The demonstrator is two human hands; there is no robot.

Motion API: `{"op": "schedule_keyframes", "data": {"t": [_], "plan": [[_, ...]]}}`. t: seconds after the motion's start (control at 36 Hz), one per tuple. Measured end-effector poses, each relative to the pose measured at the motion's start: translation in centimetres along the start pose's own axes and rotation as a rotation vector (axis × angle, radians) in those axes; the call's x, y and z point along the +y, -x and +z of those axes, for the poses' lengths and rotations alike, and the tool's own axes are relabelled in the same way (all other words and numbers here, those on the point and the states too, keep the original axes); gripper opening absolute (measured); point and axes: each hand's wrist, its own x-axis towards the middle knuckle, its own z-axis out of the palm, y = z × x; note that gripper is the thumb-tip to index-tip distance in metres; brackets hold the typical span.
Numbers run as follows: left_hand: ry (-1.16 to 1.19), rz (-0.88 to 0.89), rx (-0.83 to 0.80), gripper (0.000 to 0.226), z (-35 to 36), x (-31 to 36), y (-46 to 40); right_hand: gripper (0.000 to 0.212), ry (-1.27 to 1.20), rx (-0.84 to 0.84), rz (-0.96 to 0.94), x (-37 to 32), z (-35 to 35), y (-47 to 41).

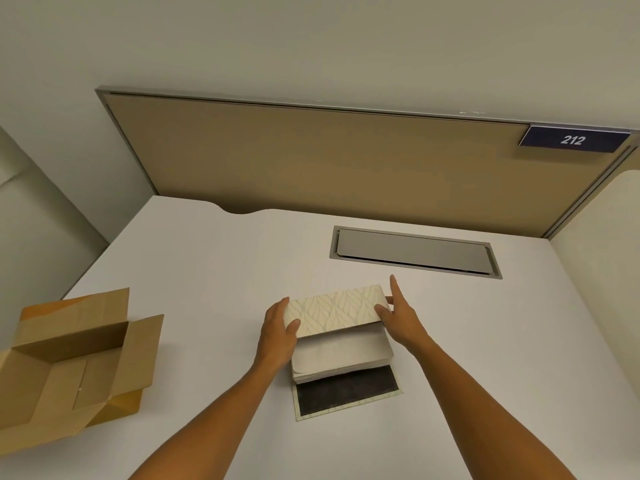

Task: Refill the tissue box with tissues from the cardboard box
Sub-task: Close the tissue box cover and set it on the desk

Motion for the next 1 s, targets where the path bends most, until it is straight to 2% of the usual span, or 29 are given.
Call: {"op": "schedule_keyframes", "data": {"t": [0.19,0.39,0.69,0.75,0.83,0.89,1.0], "plan": [[-0.028,0.052,0.016,0.055,0.2,-0.6,1.2,0.073,0.02,-0.004,-0.045,-0.6,0.0,1.3],[-0.031,0.112,0.04,0.055,0.5,-1.4,3.2,0.056,0.093,0.041,-0.094,0.9,0.2,3.2],[-0.032,0.231,0.039,0.051,1.1,-2.3,6.8,0.048,-0.014,0.062,-0.092,2.6,0.0,6.6],[-0.068,0.262,0.023,0.059,1.4,-2.7,7.3,0.048,-0.026,0.064,-0.085,2.9,0.2,7.1],[-0.221,0.318,-0.03,0.09,2.1,-4.0,8.2,0.048,-0.057,0.075,-0.076,3.3,0.5,7.8],[-0.314,0.322,-0.052,0.102,2.6,-4.8,8.8,0.048,-0.087,0.085,-0.065,3.5,0.7,8.3],[-0.458,0.312,-0.043,0.101,3.4,-5.4,9.3,0.05,-0.137,0.103,-0.034,4.1,1.1,9.2]]}}
